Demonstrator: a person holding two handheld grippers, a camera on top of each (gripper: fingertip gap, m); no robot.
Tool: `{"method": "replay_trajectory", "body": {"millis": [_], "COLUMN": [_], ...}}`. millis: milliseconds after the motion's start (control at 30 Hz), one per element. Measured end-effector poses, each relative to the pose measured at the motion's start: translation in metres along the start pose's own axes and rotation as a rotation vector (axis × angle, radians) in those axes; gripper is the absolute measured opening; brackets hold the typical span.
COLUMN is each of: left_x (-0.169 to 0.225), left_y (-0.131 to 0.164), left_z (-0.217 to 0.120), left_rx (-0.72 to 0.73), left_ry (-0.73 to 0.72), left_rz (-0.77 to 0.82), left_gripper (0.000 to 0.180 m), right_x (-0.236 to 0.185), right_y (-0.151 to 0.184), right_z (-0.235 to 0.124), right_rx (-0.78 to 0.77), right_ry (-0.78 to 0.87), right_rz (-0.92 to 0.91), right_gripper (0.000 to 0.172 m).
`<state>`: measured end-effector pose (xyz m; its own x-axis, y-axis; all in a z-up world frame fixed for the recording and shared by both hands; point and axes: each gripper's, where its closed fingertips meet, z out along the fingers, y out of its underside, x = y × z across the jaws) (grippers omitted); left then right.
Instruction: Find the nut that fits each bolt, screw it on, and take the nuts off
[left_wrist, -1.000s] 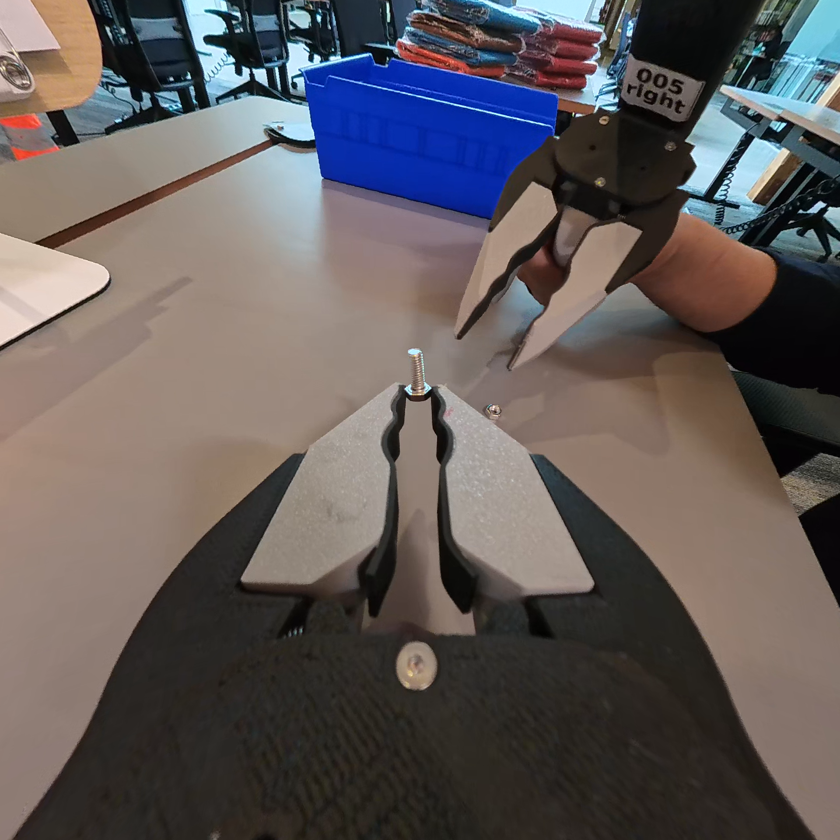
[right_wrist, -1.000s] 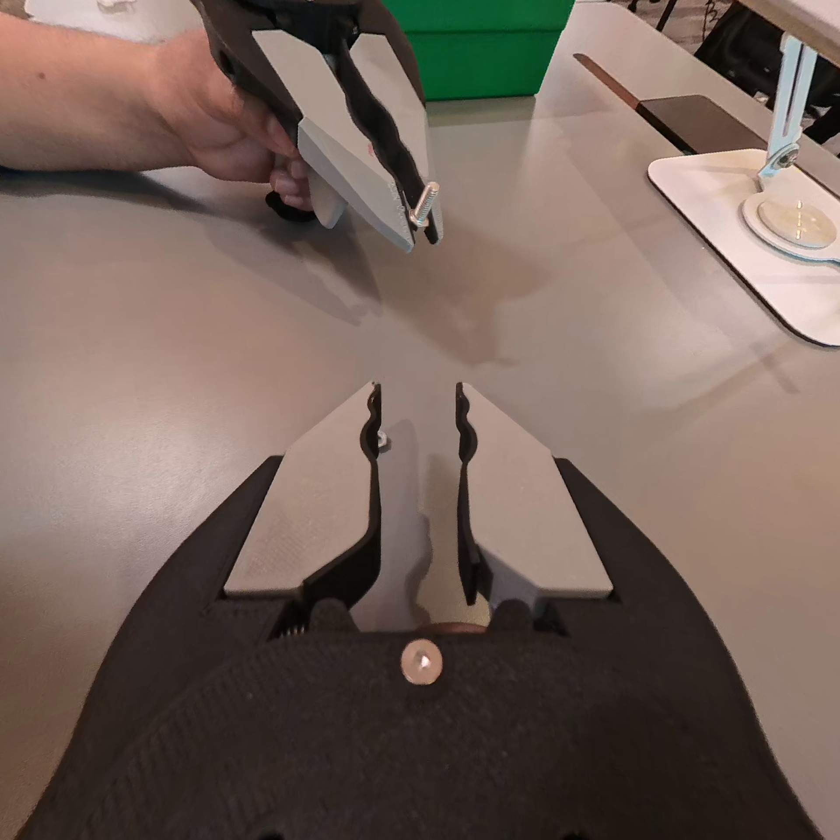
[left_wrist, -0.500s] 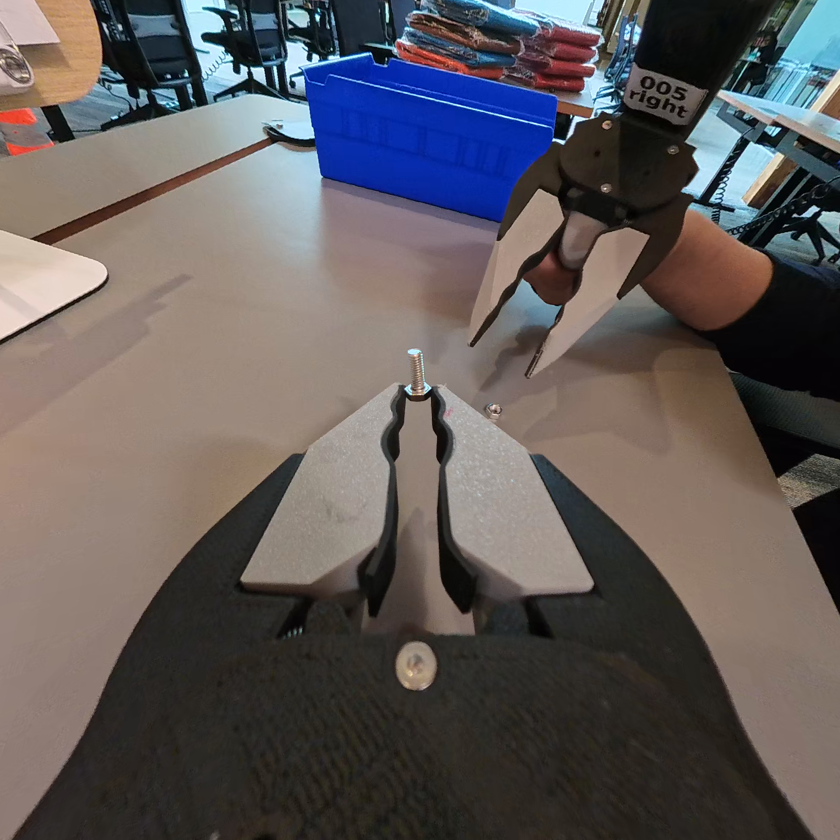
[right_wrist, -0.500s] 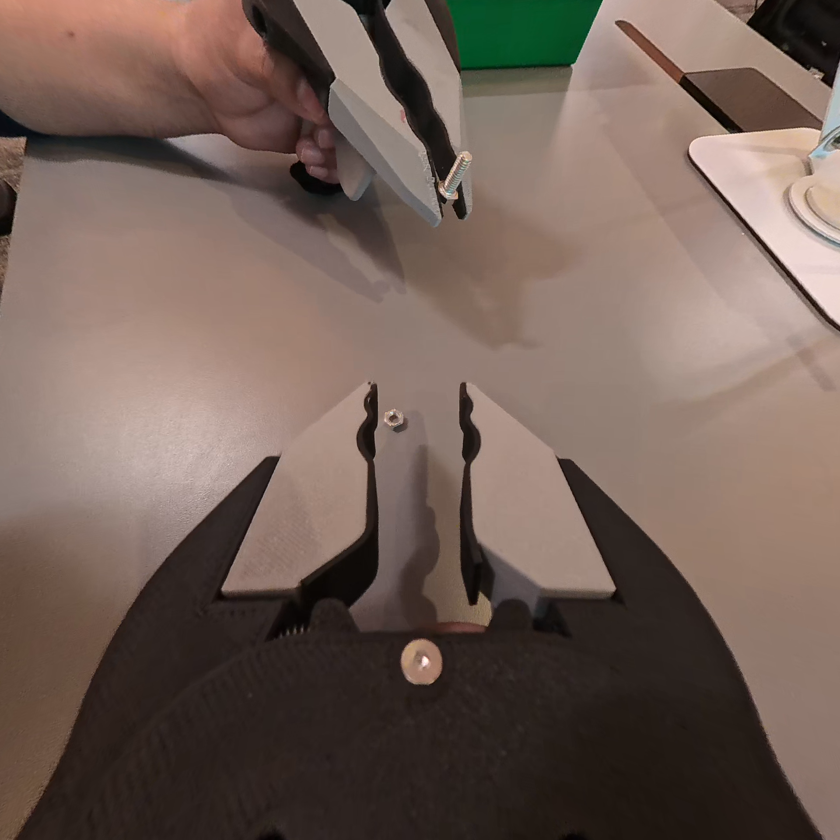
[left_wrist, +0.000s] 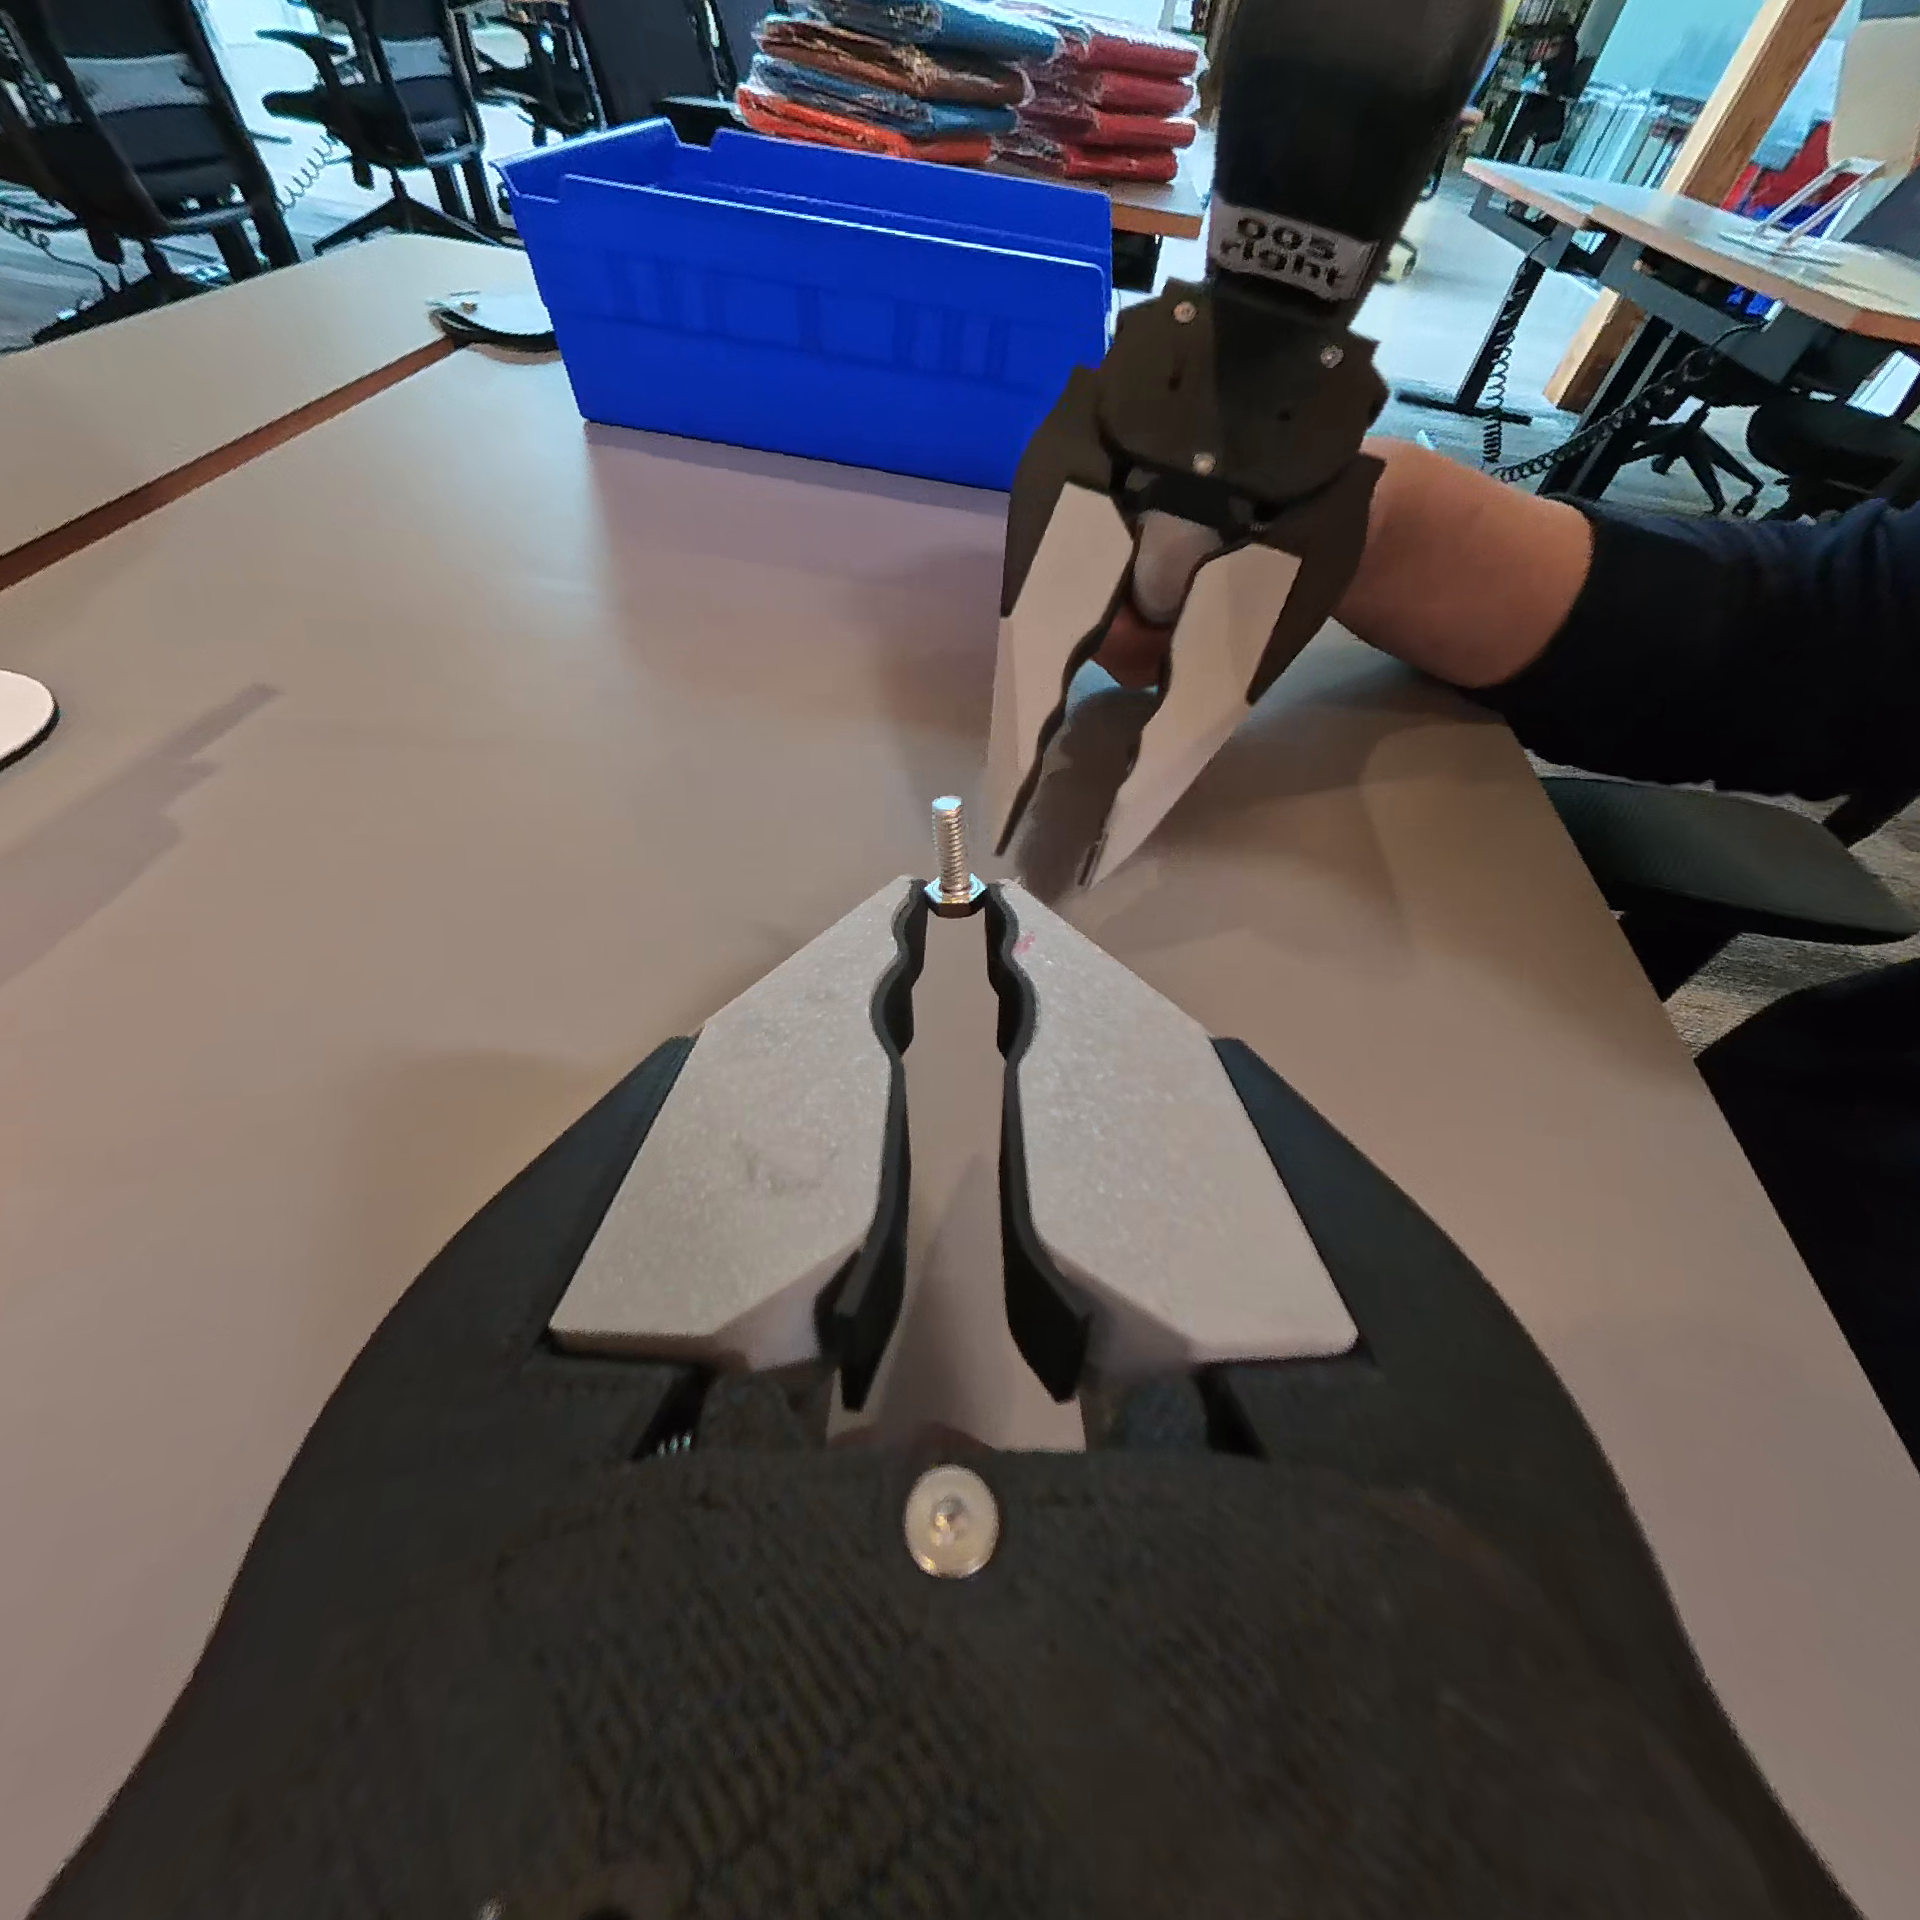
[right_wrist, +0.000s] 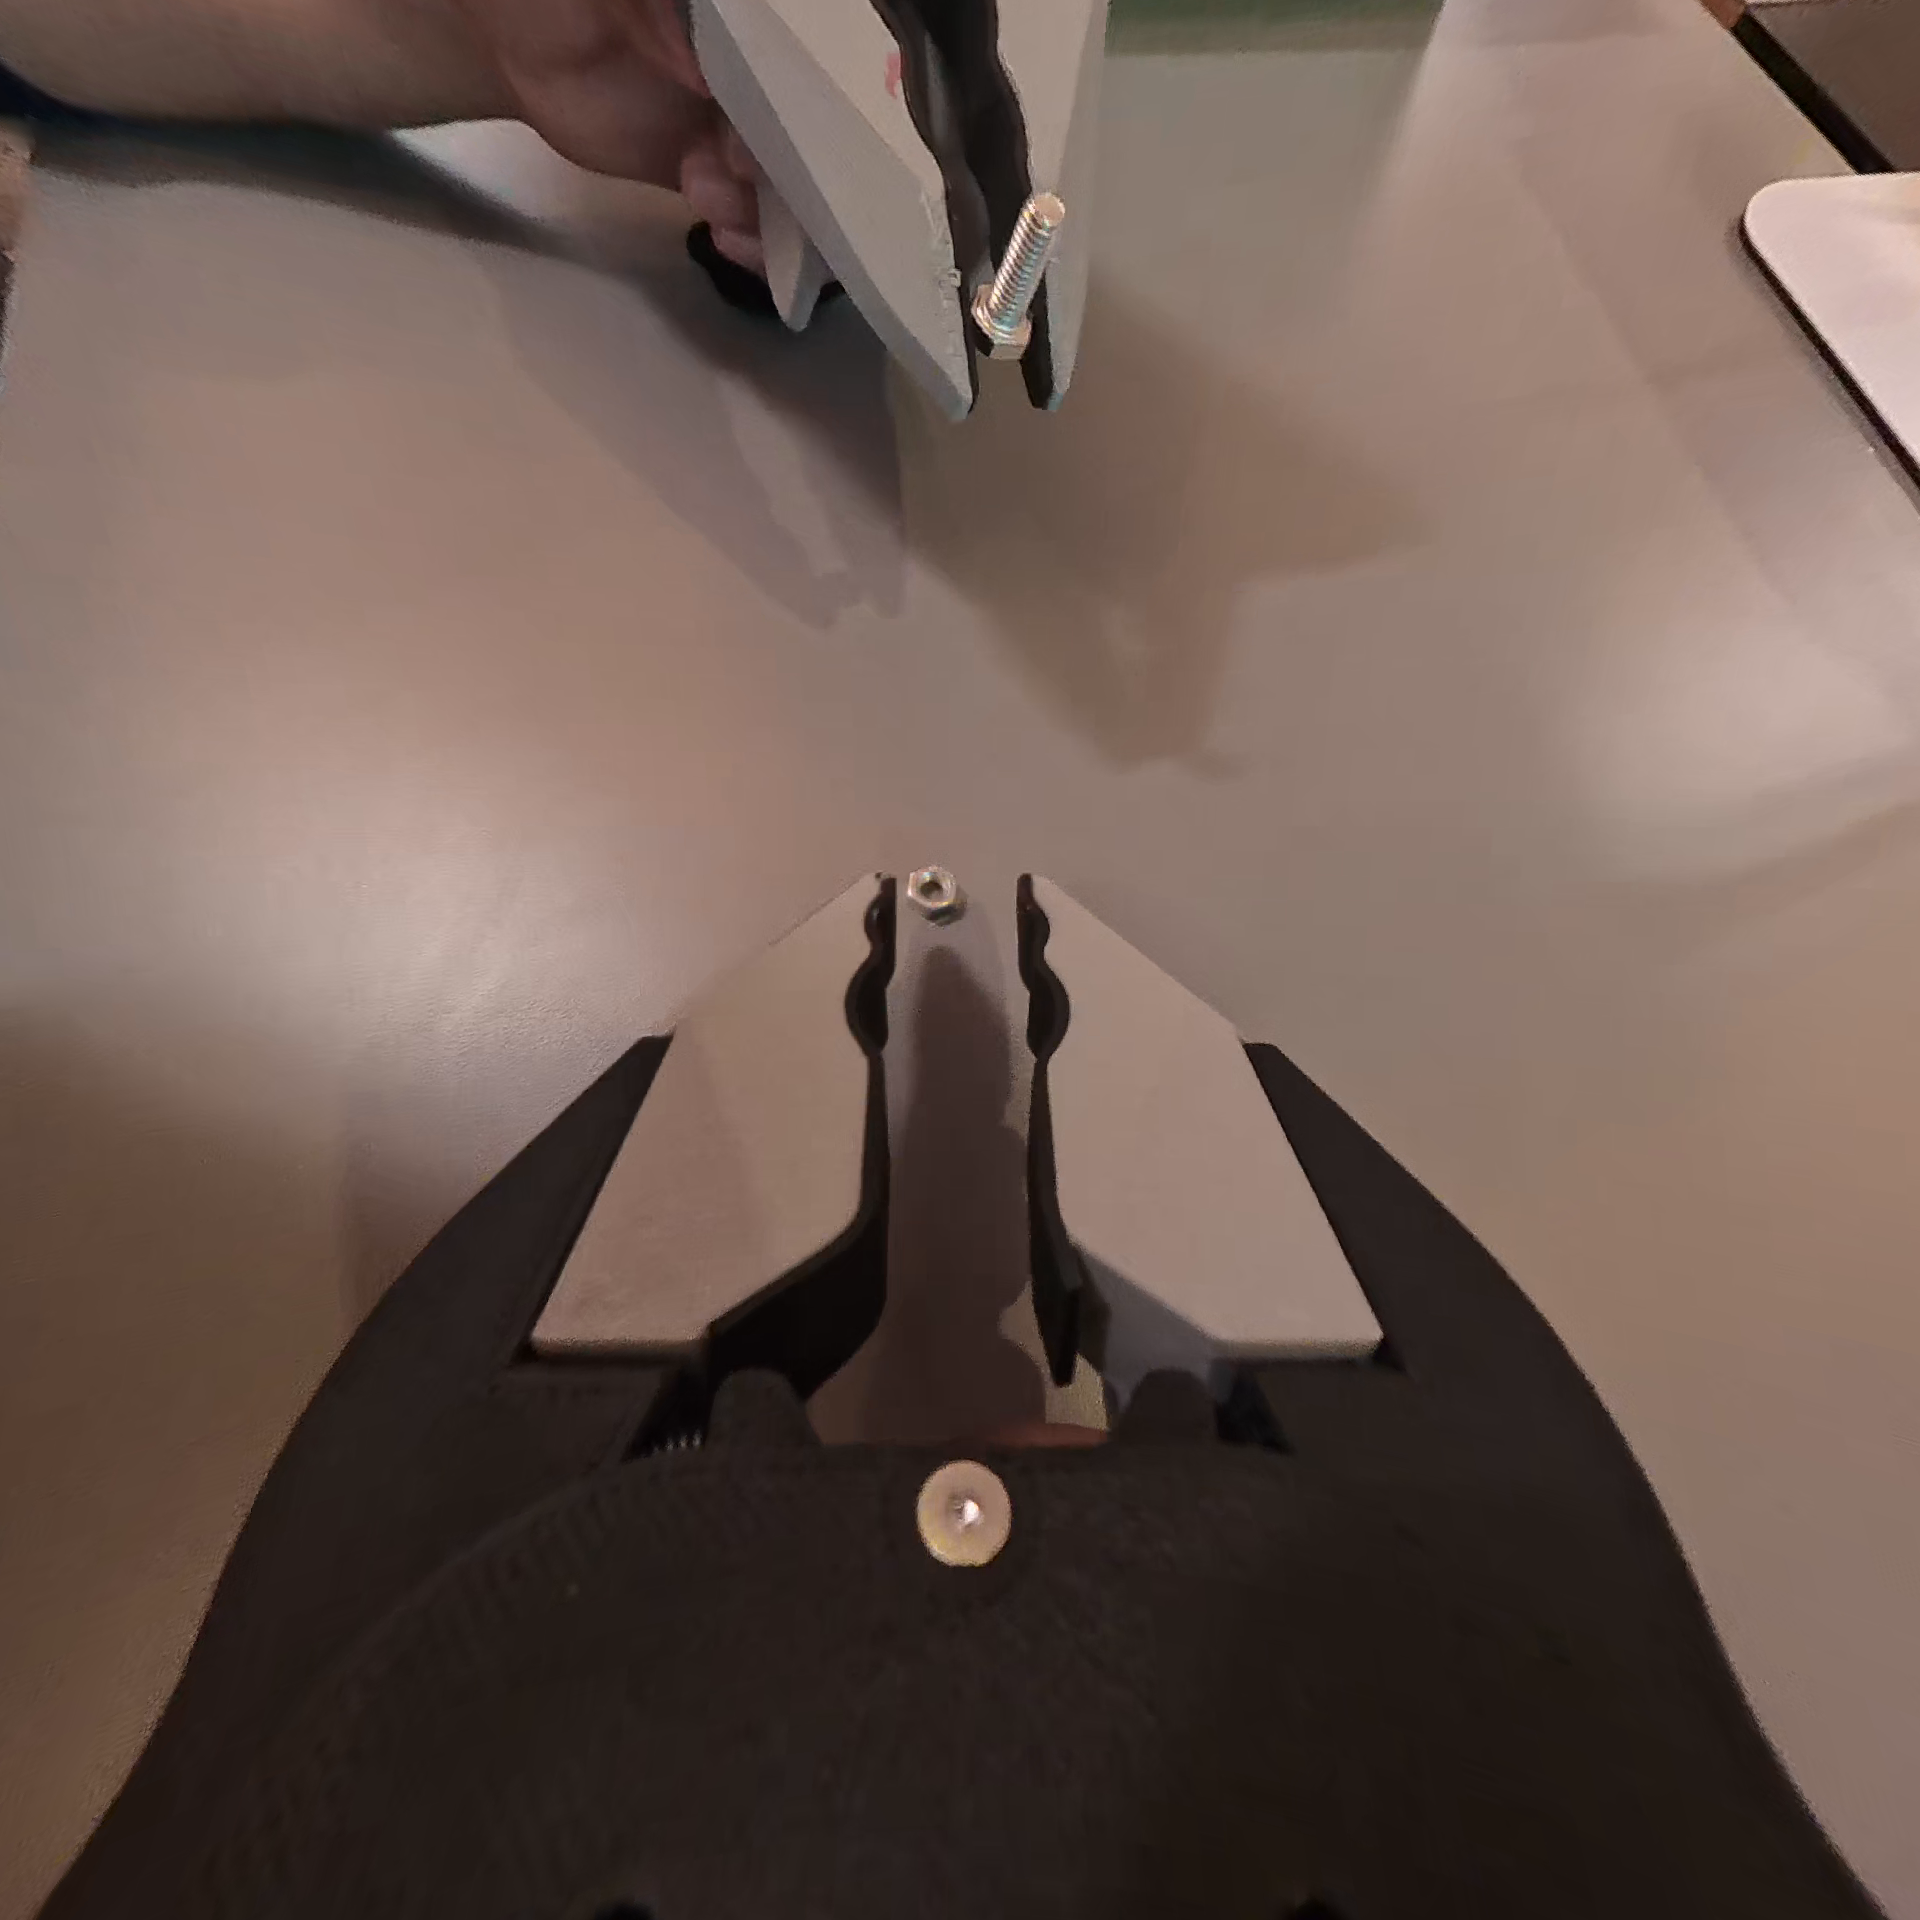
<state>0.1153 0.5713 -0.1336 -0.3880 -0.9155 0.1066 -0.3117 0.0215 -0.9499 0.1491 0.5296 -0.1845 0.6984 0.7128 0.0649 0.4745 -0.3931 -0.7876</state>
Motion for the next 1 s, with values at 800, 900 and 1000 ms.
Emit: {"method": "replay_trajectory", "body": {"millis": [800,900,1000], "left_x": [0.017,0.027,0.032], "left_y": [0.001,-0.005,-0.013], "left_z": [0.007,0.009,0.008], "left_rx": [-0.015,0.015,0.062], "left_ry": [0.048,0.078,0.072], "left_rz": [0.051,0.080,0.124], "left_gripper": [0.009,0.009,0.009], "right_x": [-0.004,-0.006,-0.011], "right_y": [-0.055,-0.089,-0.109], "right_z": [-0.015,-0.031,-0.036], "right_rx": [0.101,0.157,0.157], "right_ry": [-0.011,-0.049,-0.105], "right_rz": [-0.049,-0.063,-0.075], "right_gripper": [0.006,0.007,0.006]}}
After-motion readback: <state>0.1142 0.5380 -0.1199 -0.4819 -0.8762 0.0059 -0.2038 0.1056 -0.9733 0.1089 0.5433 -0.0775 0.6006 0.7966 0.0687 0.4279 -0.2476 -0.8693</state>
